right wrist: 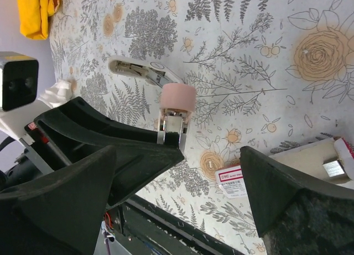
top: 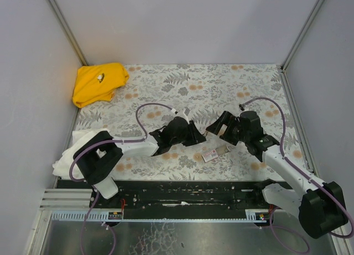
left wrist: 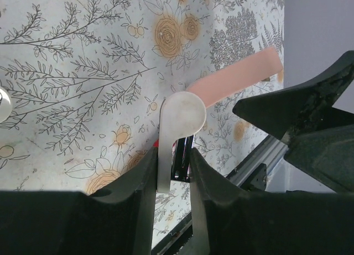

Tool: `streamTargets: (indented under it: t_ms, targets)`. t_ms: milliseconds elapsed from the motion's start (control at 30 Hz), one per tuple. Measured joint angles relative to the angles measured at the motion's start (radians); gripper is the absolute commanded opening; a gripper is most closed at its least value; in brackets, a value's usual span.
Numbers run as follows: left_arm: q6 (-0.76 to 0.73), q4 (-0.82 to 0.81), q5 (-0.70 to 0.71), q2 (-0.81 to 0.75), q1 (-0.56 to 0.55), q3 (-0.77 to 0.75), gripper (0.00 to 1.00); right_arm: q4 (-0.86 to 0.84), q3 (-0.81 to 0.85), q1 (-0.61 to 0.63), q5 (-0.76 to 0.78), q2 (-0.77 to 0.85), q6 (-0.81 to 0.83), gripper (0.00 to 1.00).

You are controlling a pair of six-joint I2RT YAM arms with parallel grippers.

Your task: Load the staples into the stapler

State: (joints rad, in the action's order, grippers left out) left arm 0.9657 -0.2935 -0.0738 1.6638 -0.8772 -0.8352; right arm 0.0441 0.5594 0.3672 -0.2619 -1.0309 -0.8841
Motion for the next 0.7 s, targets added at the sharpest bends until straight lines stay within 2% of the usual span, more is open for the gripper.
streamTargets:
  t_ms: [300, 467, 700]
  targets:
    - [0.049, -0.042, 0.023, -0.047, 0.000, 0.022, 0.12, 0.034, 0.087, 0.061, 0.086, -0.018, -0.007, 0.88]
    - [0.063, -0.070, 0.027, -0.054, 0.000, 0.029, 0.12, 0.033, 0.126, 0.095, 0.108, -0.071, -0.003, 0.76]
    - [0.075, -0.074, 0.032, -0.056, 0.000, 0.043, 0.12, 0.026, 0.155, 0.126, 0.160, -0.139, 0.021, 0.52]
